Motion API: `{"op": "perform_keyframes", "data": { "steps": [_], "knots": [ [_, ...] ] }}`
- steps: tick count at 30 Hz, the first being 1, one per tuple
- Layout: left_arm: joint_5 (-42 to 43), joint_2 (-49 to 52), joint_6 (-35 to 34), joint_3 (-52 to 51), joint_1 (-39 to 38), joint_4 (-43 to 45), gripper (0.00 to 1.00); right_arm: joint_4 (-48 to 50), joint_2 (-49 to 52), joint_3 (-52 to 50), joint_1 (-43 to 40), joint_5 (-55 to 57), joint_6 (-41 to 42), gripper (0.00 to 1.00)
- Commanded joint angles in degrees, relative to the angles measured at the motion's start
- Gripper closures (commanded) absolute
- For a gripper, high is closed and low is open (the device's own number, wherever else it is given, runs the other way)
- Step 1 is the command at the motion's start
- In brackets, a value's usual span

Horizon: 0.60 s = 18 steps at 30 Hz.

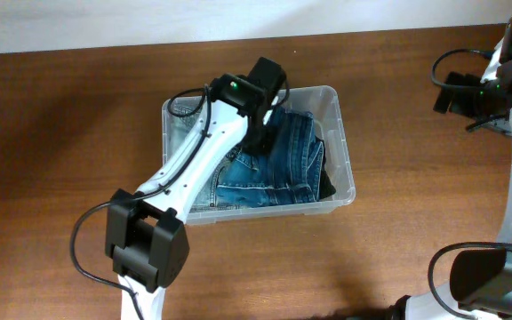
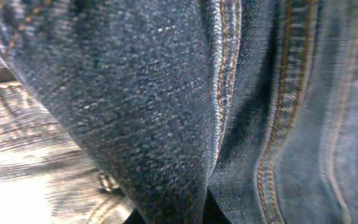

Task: Pack container
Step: 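Press the dark blue jeans down into the container with the left gripper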

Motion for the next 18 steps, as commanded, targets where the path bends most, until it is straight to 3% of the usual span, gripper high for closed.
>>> {"op": "perform_keyframes", "data": {
  "steps": [1, 9, 14, 18],
  "knots": [
    [13.97, -0.17, 0.37, 3.82, -0.57, 0.00, 1.00, -0.02, 0.00, 0.48, -0.11, 0.48, 0.42, 0.01],
    [23.23, -2.62, 0.22, 4.61, -0.66, 5.25, 0.99, 0.00, 0.00, 0.48, -0.11, 0.48, 0.42, 0.01],
    [22.67, -3.28, -5.44, 4.61, -0.09, 7.50, 1.00, 0.00, 0.00, 0.48, -0.11, 0.48, 0.42, 0.01],
    [17.27, -3.28, -9.94, 4.13, -0.09, 7.48, 0.99, 0.00, 0.00, 0.48, -0.11, 0.48, 0.39, 0.01]
  ]
}}
